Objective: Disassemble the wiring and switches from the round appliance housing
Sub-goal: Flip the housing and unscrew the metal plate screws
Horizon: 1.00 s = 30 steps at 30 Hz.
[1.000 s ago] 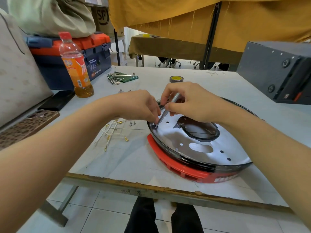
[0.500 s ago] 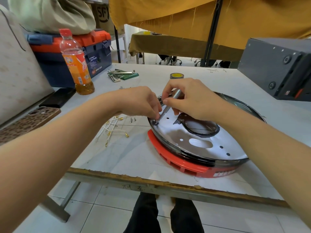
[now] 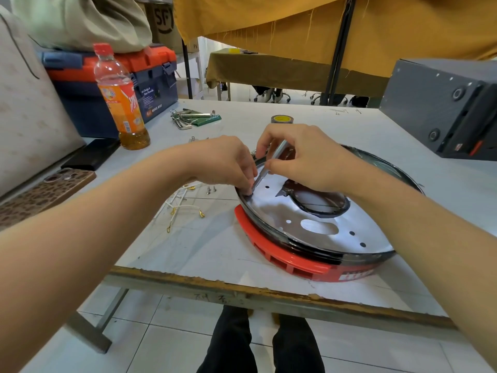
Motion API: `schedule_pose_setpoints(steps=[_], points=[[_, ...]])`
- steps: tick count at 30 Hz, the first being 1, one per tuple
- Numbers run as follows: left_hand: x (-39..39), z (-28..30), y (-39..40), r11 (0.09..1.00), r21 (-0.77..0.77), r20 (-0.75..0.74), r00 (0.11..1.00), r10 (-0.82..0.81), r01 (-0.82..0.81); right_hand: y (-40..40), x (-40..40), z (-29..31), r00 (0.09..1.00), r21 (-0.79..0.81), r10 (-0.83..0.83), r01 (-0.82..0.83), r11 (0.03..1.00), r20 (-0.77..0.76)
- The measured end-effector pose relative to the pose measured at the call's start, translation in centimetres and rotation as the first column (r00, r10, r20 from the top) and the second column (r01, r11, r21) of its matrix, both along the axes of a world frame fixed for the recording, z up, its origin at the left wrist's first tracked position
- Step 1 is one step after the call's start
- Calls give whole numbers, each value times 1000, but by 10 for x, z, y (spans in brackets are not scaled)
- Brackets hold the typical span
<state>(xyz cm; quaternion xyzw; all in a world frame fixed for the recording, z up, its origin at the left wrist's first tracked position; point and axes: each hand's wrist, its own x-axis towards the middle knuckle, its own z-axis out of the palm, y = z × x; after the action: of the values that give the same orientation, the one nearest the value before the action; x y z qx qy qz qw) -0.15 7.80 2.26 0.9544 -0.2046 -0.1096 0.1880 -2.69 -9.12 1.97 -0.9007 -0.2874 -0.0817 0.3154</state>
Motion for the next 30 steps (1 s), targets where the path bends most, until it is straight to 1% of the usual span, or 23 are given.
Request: schedule_pose_setpoints(steps=[7, 12, 16, 20, 22, 25, 28, 30], points=[[1, -3, 1, 1000, 9, 20, 1000, -13, 13, 0, 1, -1, 1000, 25, -23, 22, 999, 10], [4, -4, 3, 1000, -18, 17, 1000, -20, 20, 1, 2, -1, 1000, 23, -21, 21, 1000, -4], [5, -5, 5, 998, -57, -16, 1000, -13, 12, 2, 3, 4, 999, -29, 8, -9, 1000, -51], [7, -6, 7, 996, -85, -36, 999, -5, 2, -1, 6, 11, 999, -116, 21, -26, 993, -44], [8, -7, 7, 996, -90, -53, 999, -8, 3, -2, 7, 12, 998, -129, 21, -28, 991, -54], [8, -7, 7, 995, -103, -50, 999, -11, 6, -5, 7, 10, 997, -95, 15, -22, 995, -76], [6, -7, 5, 996, -94, -38, 999, -4, 0, -5, 7, 7, 998, -64, 13, -17, 998, -65], [5, -8, 2, 997, -71, -2, 1000, 9, -9, -5, 6, 6, 998, -59, 8, -11, 998, -55]])
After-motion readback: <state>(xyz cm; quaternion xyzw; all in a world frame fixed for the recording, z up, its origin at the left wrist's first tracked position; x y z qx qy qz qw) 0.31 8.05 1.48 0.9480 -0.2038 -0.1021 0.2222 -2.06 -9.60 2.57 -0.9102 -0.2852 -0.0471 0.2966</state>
